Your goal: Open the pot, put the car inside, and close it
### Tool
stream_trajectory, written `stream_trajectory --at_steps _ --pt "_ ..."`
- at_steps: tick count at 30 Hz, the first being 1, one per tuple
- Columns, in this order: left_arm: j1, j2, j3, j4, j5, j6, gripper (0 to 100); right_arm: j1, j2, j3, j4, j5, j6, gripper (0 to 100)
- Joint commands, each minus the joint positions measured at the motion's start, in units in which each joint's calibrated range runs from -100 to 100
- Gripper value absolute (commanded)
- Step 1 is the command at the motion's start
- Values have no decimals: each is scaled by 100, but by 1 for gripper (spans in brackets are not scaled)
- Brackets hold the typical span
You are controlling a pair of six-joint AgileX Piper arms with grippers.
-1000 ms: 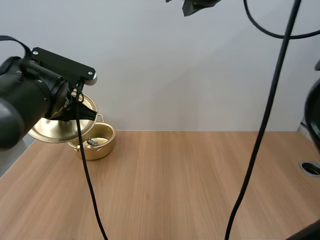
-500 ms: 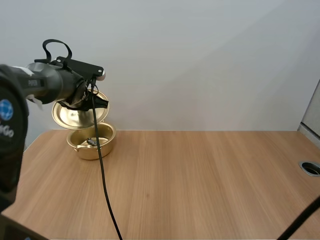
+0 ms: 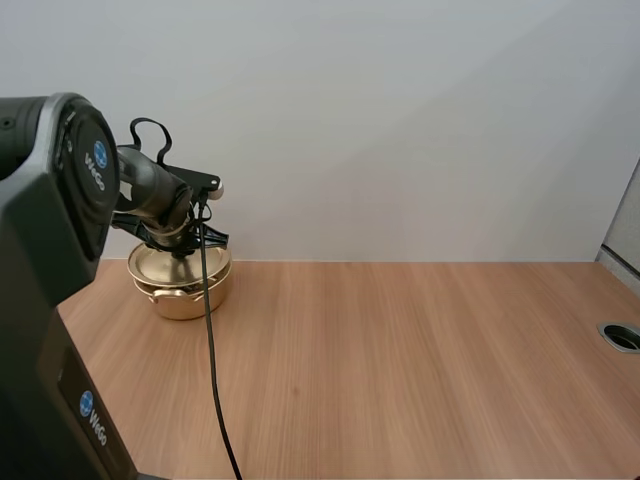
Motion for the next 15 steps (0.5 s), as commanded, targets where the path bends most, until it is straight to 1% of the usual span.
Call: stream_trajectory --at_steps 1,6,15 --pt "-2 52 -70 1 37 9 0 -3 1 -3 2 2 2 0" --pt "-2 257 -235 -86 112 9 0 -3 1 -3 2 2 2 0" --pt "-2 613 -231 -128 51 9 0 -3 1 -3 15 2 42 0"
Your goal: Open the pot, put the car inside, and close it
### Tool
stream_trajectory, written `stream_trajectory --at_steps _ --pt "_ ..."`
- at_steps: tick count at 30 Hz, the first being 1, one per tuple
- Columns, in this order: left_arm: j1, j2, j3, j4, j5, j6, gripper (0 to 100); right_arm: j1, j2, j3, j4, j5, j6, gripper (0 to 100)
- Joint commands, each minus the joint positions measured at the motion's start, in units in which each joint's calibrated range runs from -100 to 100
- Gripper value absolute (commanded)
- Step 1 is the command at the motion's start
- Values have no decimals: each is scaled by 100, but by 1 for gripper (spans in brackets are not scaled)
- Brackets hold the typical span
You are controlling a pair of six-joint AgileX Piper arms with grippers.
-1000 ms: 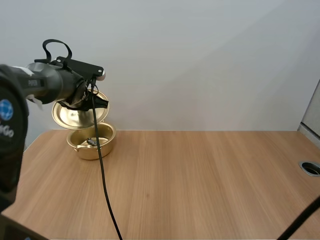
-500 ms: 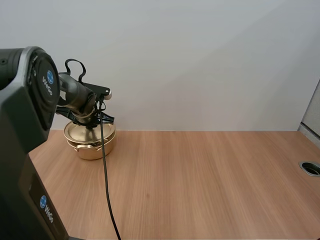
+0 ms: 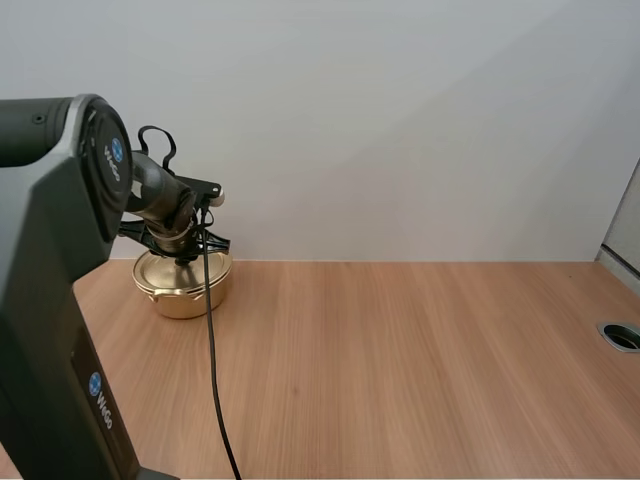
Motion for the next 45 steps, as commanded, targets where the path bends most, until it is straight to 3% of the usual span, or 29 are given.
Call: stream_trajectory --at_steps 1,12,14,16,17,19,36,37,38,40,41,45 --pt "-2 59 3 -3 31 1 0 -3 1 -3 1 2 0 0" --pt "-2 113 3 -113 2 1 3 -3 1 -3 1 2 0 0" --pt "-2 113 3 -70 0 17 20 -3 1 -3 1 2 0 0" --pt "-2 113 3 97 61 24 53 -3 1 -3 1 2 0 0" --pt "-2 113 3 198 61 24 63 -3 1 -3 1 2 0 0" --pt "-19 113 3 479 61 104 100 -3 1 -3 1 2 0 0" --pt "-19 -409 -207 554 14 363 100 -3 12 -3 2 2 0 0" --pt "-19 -455 -223 554 14 363 91 -3 12 -3 2 2 0 0" --pt "-19 -516 -223 554 14 349 69 -3 12 -3 -24 2 38 0" --pt "-12 -661 -223 554 32 163 17 -3 12 -3 -121 2 128 0" --pt "-1 -757 -223 554 32 38 1 -3 12 -3 -218 2 230 0" --pt "-1 -1184 -237 554 -5 9 0 -3 12 14 -755 2 717 0"
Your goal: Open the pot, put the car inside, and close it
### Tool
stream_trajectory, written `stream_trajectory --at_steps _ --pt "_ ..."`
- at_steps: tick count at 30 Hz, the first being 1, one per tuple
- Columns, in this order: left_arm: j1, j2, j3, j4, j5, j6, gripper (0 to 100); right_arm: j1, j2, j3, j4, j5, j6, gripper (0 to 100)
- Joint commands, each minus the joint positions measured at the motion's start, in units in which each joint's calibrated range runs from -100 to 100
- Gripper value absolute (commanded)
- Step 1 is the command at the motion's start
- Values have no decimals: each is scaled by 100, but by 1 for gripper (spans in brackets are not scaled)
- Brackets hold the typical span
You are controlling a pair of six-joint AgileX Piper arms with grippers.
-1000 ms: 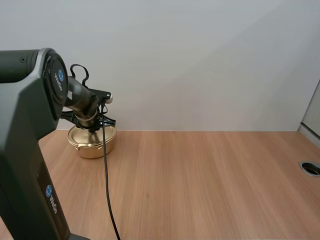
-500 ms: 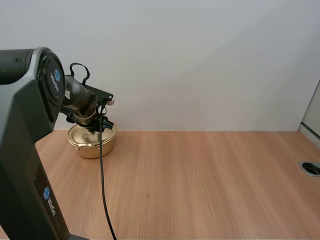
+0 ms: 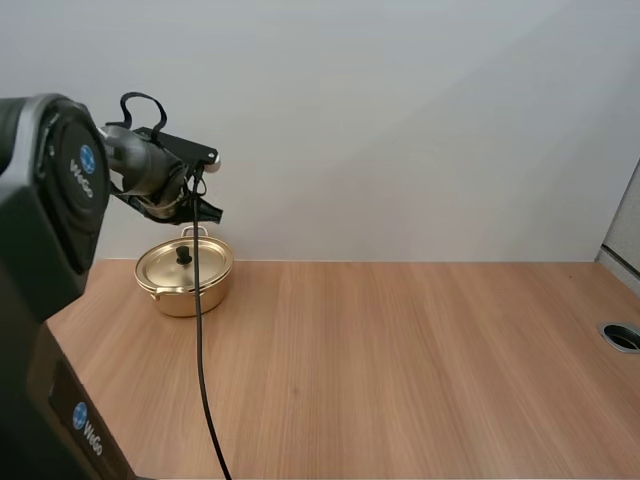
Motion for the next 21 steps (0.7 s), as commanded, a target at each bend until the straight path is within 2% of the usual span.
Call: stream_trajectory --at_steps 1,7,12,16,18,21 --pt "2 -247 -3 2 -13 2 0 -3 1 47 -438 2 373 0" --pt "2 -959 -3 2 134 2 0 -3 1 1213 -984 2 763 0" --pt "2 -1666 -3 2 398 2 0 -3 1 3021 -1294 2 1217 0" --pt "2 -2287 38 -314 272 -9 0 -3 1 4493 -1915 -1544 2037 0" --pt "2 -2662 129 -845 223 -9 0 -3 1 5106 -2065 -2244 2190 0" --pt "2 -3256 491 -1220 204 -9 0 -3 1 5998 -2130 -3295 2359 0"
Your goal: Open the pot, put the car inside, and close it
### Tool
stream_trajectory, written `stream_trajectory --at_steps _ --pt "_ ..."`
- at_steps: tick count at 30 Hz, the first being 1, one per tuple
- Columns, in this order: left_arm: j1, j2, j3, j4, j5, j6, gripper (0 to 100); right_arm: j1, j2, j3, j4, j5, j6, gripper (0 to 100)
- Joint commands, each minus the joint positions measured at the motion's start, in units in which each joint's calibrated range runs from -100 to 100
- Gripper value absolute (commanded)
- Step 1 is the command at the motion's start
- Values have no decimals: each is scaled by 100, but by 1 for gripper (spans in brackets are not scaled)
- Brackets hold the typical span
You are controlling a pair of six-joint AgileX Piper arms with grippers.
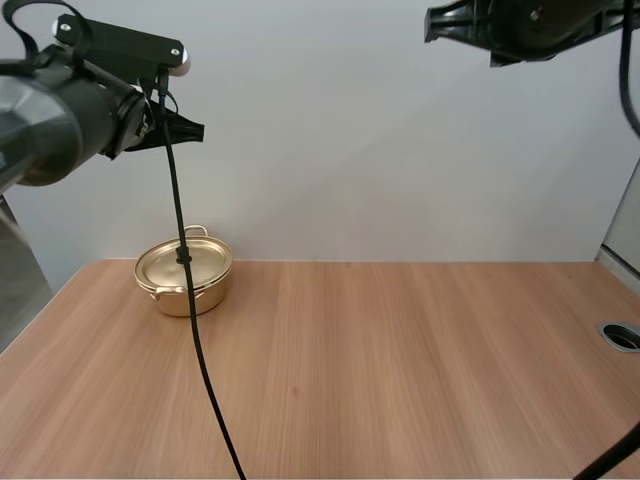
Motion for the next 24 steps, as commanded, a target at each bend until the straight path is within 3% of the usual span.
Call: stream_trajectory --at_steps 1,7,14,18,24 --pt "-7 -650 360 -451 -64 -9 0 -3 1 2797 -21 -2060 202 0" --pt "-204 -1764 1757 -553 -780 -9 0 -3 1 4259 -21 -4049 247 0" --pt "-287 -3225 3480 -501 -1681 -9 0 -3 1 5186 18 -4818 247 0" --pt "-352 -4174 4298 -492 -1698 -9 0 -3 1 5364 61 -4437 247 0" --pt "-450 -5448 5308 -469 -1682 -9 0 -3 1 5381 78 -2477 247 0"
